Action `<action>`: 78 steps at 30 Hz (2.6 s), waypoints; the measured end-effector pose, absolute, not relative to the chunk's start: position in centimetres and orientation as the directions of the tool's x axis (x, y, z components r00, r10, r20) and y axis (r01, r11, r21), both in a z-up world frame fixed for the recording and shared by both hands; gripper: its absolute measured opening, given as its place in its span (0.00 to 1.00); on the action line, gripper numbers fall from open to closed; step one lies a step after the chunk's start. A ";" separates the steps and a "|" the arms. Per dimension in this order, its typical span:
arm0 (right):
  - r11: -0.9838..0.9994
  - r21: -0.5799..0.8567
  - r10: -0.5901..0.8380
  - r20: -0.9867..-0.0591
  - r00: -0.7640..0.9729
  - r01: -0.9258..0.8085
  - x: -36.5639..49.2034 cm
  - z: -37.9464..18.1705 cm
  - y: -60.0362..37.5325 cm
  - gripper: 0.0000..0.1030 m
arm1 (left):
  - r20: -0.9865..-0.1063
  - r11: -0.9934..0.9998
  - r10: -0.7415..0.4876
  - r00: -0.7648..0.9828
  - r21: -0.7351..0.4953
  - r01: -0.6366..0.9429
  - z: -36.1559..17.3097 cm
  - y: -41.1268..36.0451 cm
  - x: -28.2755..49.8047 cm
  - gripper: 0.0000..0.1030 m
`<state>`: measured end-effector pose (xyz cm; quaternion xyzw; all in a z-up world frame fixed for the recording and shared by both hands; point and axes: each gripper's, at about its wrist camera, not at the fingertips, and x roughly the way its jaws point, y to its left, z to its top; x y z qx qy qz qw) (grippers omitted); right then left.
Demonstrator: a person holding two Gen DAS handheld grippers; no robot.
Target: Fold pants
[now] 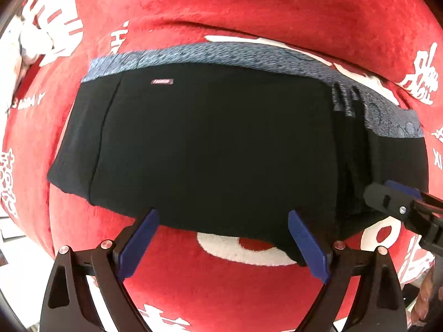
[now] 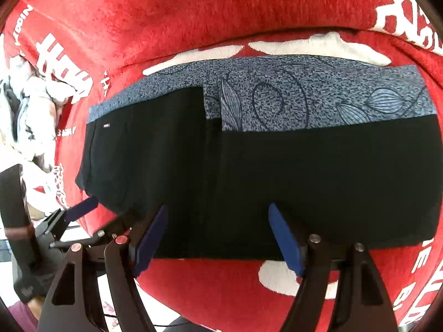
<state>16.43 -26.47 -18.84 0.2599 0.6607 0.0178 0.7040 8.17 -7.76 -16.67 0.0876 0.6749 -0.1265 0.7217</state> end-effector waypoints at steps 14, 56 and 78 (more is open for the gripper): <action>0.934 0.262 0.258 -0.965 0.048 0.244 18.2 -18.4 -21.8 0.77 | -0.996 0.972 -0.082 0.041 -0.071 0.223 -18.3 -3.0 10.5 0.92; 0.983 0.115 0.118 -0.993 -0.017 0.146 19.6 -20.9 -17.6 0.99 | -0.833 0.814 -0.547 0.082 -0.552 -0.181 -23.2 14.3 15.6 0.92; 0.986 0.100 0.103 -0.995 -0.012 0.133 19.3 -21.2 -16.9 1.00 | -0.885 0.867 -0.430 0.179 -0.460 -0.190 -23.1 10.6 18.4 0.74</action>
